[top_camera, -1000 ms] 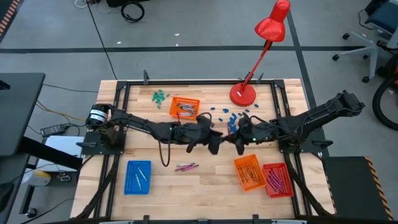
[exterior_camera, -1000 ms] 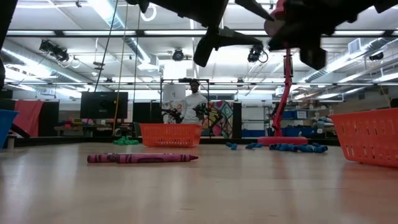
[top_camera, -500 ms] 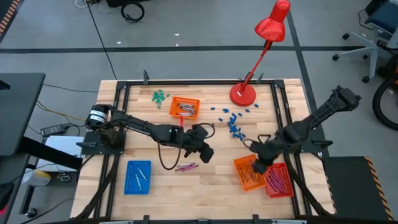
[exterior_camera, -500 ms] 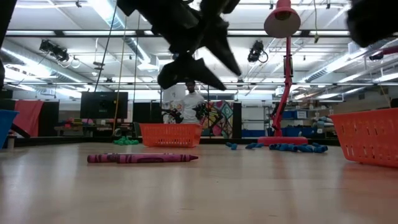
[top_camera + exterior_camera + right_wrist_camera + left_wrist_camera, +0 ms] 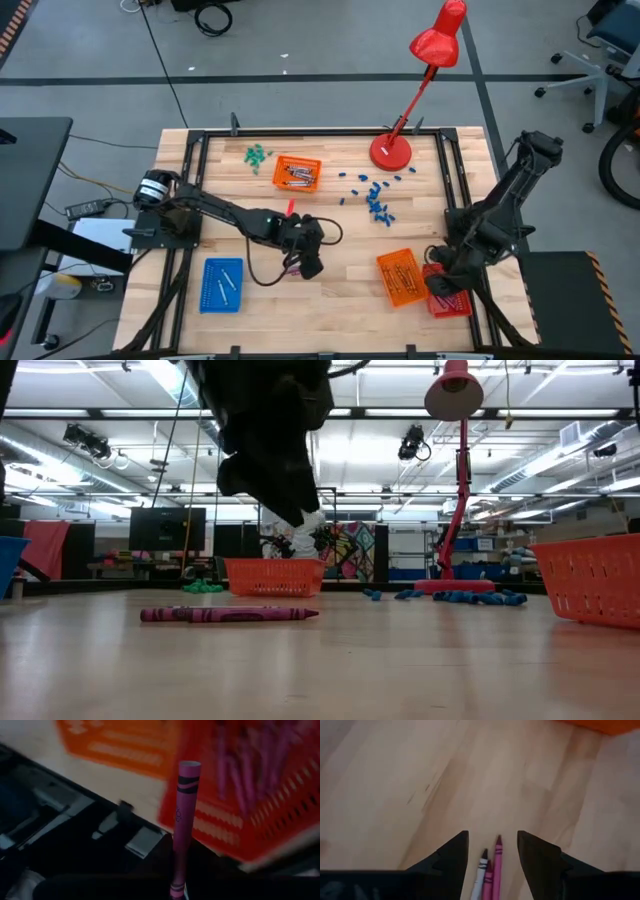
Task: Sort crayons
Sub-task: Put the red crayon into the red bin, then put the black crayon into the top orange bin
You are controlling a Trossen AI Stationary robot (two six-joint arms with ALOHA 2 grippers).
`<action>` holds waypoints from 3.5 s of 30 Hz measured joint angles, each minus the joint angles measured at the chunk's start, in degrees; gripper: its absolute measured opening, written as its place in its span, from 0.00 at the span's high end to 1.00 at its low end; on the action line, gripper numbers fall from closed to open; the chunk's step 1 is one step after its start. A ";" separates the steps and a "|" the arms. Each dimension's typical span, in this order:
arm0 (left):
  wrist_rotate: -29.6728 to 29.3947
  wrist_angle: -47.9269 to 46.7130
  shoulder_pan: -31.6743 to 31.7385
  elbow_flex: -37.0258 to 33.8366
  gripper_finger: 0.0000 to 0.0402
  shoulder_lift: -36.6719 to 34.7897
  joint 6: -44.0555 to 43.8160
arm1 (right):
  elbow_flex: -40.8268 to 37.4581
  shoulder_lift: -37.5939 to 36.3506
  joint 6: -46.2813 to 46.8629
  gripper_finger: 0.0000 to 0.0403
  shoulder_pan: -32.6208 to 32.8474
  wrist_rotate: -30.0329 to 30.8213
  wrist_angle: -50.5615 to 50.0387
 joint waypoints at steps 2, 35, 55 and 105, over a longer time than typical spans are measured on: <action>-0.24 -1.21 -0.67 0.04 0.55 -0.54 1.76 | 0.00 0.02 3.21 0.91 1.94 -0.84 -1.45; 2.34 -4.71 -3.89 -6.81 0.55 0.48 17.95 | 22.10 9.07 -17.88 0.72 -5.17 24.47 -18.50; 2.21 2.63 -4.64 -11.41 0.55 0.93 16.82 | 26.82 14.32 -27.31 0.72 -9.61 24.77 -18.00; -8.58 6.70 2.89 -11.52 0.95 -4.96 -0.01 | 26.80 18.43 -37.87 0.72 -11.60 26.64 -7.60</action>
